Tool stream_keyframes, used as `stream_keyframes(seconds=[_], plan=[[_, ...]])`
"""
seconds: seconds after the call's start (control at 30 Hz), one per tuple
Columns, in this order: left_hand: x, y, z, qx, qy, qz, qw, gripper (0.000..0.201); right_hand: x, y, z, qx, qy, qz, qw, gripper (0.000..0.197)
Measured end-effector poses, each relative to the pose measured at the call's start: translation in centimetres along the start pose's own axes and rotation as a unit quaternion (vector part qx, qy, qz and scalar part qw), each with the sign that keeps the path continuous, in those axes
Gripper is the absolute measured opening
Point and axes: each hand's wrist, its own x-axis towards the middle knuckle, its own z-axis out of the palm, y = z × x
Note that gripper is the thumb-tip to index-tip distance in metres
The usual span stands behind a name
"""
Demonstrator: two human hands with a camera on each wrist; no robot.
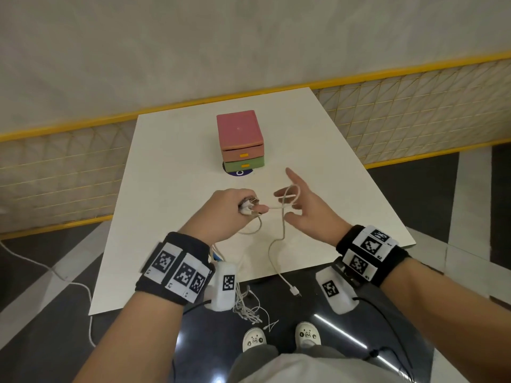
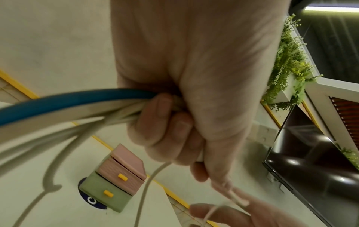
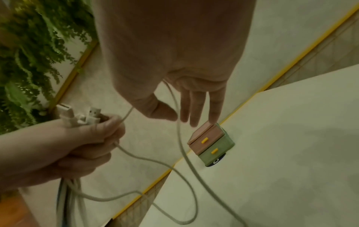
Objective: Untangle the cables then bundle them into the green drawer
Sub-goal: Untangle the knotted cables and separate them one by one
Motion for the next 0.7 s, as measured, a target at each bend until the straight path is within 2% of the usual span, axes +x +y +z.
stream_keyframes(seconds=[0.1, 0.23, 0.3, 0.37, 0.43, 0.5, 0.57, 0.63, 0.7], plan=[[-0.4, -0.4, -0.6, 0.03, -0.05, -0.011, 0.998, 0.025, -0.3, 0.3, -0.8, -0.004, 0.009, 0.004, 1.0, 0.088], [-0.8, 0.4, -0.7, 0.062, -0.18, -0.015, 0.982, 0.025, -0.2, 0.3, -0.5, -0.098, -0.079, -0.071, 0.989, 0.073], [-0.7, 0.7, -0.6, 0.063, -0.196, -0.019, 0.978, 0.024, 0.0, 0.3, 0.0, -0.11, -0.123, -0.093, 0.982, 0.07], [-0.6, 0.6, -0.5, 0.06, -0.16, -0.015, 0.985, 0.023, 0.0, 0.0, 0.1, -0.095, -0.171, -0.05, 0.979, 0.059], [-0.6, 0.2, -0.4, 0.034, -0.094, -0.018, 0.995, 0.024, -0.6, -0.3, 0.1, -0.094, -0.259, 0.033, 0.961, 0.05], [-0.6, 0.0, -0.2, 0.0, -0.049, -0.029, 0.998, 0.023, -1.2, -0.3, 0.4, -0.118, -0.369, 0.089, 0.918, 0.049], [-0.7, 0.1, -0.1, -0.035, -0.014, -0.046, 0.998, 0.021, -1.8, -0.1, 1.0, -0.176, -0.442, 0.128, 0.87, 0.05], [-0.7, 0.2, -0.1, -0.071, 0.016, -0.06, 0.996, 0.02, -2.1, 0.5, 1.5, -0.259, -0.463, 0.144, 0.835, 0.049], [-0.7, 0.3, -0.1, -0.102, 0.027, -0.062, 0.992, 0.017, -1.7, 1.1, 1.2, -0.353, -0.428, 0.131, 0.822, 0.059]])
